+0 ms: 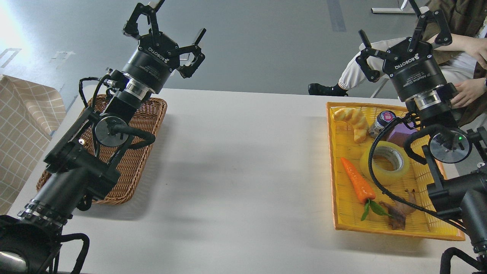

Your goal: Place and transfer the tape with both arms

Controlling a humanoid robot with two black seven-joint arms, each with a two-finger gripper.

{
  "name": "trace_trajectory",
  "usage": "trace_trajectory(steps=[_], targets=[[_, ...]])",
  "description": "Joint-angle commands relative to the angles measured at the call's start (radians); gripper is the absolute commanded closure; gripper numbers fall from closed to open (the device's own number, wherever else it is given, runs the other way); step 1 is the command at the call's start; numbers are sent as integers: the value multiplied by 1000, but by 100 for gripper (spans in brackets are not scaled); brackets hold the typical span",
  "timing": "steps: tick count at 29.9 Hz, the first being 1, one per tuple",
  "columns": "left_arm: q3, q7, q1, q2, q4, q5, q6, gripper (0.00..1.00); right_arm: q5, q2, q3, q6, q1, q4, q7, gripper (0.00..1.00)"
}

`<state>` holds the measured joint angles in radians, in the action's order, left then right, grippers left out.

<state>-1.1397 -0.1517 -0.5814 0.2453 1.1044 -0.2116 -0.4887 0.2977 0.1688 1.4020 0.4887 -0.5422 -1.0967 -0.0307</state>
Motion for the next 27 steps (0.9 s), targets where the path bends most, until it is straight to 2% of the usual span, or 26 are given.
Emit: trace_trajectory(steps=[1, 23, 25, 27], targets=[[1, 0, 0, 0, 0, -2, 0, 2, 0, 0, 0, 0, 1, 0, 0, 0], [1, 0, 0, -1, 0, -2, 0, 2, 0, 2, 11, 0, 13, 0, 0, 0], [1, -3, 0, -1, 0, -2, 0, 2, 0, 2, 11, 0, 14, -2, 0, 0], [1, -31, 0, 0, 0, -2, 0, 2, 0, 2, 11, 0, 14, -2, 0, 0]])
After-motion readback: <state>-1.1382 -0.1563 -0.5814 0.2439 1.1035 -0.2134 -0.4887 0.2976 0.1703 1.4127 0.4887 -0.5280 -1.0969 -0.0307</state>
